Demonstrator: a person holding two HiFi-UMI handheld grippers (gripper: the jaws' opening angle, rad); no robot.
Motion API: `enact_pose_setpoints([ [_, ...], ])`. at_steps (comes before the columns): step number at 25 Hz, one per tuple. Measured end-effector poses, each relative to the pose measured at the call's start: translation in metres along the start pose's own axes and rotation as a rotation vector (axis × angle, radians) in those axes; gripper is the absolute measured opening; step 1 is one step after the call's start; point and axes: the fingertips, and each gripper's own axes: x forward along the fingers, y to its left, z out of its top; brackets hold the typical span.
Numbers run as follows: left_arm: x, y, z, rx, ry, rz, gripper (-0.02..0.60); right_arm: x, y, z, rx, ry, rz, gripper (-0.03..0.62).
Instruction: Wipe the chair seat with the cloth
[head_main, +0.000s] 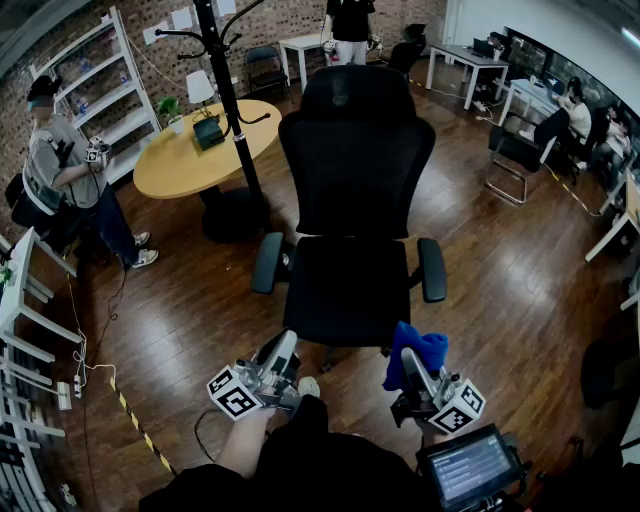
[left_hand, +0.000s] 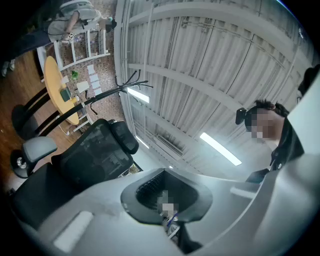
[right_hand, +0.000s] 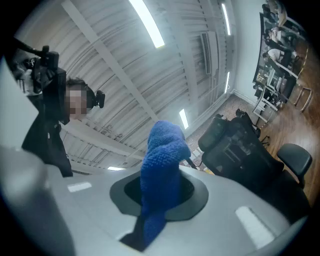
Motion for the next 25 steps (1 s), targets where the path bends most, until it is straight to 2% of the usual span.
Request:
enact_pose_setpoints([
  [5,0.026,0.053,0.022,0.009,0.0,-0.015,-0.006,0.051,-0.04,-0.005,-0.027,0.015,-0.008,0.048],
  [9,0.052,0.11,0.041,-0.035,0.01,-0.027,-0.006,0.104,-0.082,-0.009,-0.056,0.021,-0.032,0.046],
  [12,0.079,0.145,0.059,-0.062,0.051,-0.041,-0.006,0.147,-0.11,-0.005,-0.073,0.019,-0.069,0.048],
  [19,0.123,0.193,0.081,-0.121,0.12,-0.063,-0.007,0.203,-0.159,-0.001,-0.113,0.037,-0.15,0.047],
  [25,0.142,0.219,0.076,-0.137,0.111,-0.005,-0.006,0.229,-0.215,-0.013,-0.099,0.104,-0.193,0.048],
])
